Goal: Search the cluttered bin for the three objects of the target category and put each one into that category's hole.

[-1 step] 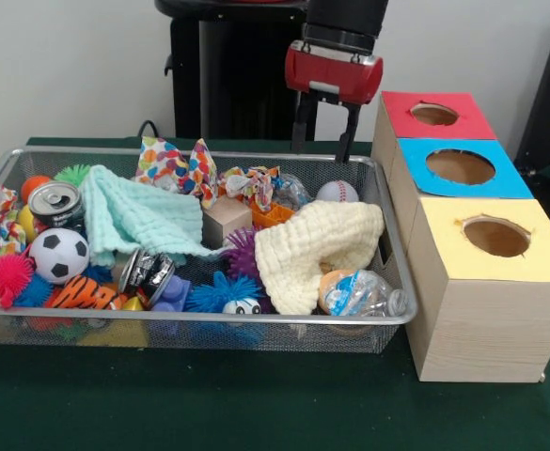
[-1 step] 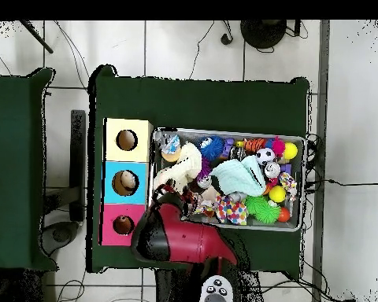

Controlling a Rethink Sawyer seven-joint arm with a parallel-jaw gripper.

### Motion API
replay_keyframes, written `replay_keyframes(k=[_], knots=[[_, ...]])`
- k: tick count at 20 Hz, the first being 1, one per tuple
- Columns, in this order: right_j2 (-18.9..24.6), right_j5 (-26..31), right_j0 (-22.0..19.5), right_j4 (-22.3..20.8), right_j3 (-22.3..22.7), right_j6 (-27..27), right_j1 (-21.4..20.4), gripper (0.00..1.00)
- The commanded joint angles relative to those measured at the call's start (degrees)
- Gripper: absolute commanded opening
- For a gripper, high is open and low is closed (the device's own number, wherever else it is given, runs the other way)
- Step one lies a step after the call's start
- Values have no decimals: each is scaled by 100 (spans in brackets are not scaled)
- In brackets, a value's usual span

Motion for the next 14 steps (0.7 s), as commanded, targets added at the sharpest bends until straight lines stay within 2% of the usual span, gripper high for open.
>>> replay_keyframes(k=[1, 9, 14], knots=[[100, -524, -91, -425, 514, 657, 226, 100], [2, -980, -264, -740, 546, 641, 524, 100], [-121, -1487, -194, -716, 427, 768, 1039, 100]])
